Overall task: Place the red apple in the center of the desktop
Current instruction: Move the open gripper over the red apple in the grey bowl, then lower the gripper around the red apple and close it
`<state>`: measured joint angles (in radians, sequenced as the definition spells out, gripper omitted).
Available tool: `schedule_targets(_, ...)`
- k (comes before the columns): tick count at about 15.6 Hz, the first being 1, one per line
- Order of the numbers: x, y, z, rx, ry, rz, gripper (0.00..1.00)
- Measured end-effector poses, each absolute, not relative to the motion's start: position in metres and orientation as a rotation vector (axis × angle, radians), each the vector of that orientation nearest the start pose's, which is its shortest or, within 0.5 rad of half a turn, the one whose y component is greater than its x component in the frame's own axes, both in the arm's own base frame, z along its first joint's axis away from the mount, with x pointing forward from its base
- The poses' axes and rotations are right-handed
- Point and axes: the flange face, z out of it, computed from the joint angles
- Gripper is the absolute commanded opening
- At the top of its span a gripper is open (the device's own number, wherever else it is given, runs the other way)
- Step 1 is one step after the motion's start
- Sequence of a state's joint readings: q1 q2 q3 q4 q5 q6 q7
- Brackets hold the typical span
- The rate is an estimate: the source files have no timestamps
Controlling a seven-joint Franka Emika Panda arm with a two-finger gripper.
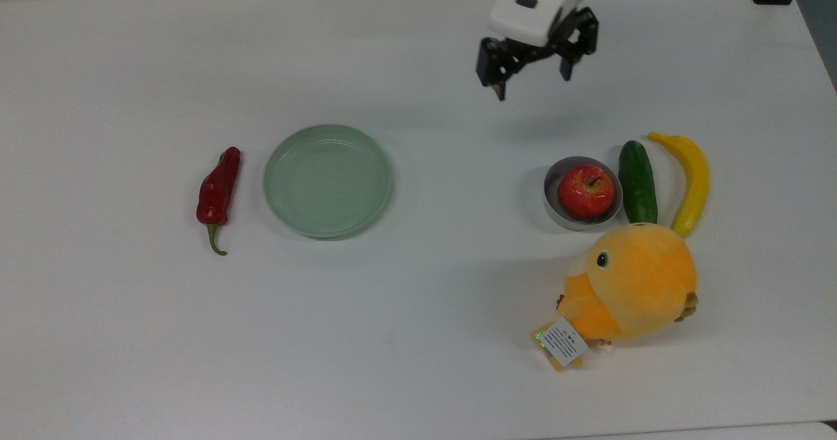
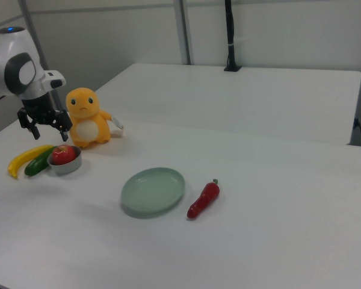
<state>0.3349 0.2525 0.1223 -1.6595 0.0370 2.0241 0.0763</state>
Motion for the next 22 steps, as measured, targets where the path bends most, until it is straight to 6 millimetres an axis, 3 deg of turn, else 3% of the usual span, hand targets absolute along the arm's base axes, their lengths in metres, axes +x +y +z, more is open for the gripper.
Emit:
schedule_targets(4,0.596,0.313,0.440,-2.951,-0.574,-0.261,1.00)
schedule_targets(12,0.634,0.331,0.400,-2.950,-0.639,-0.421,1.00)
schedule_targets(16,0.633,0.346,0.380,-2.942,-0.696,-0.457,1.00)
schedule_targets(22,0.627,0.361,0.373,-2.928,-0.726,-0.452,1.00)
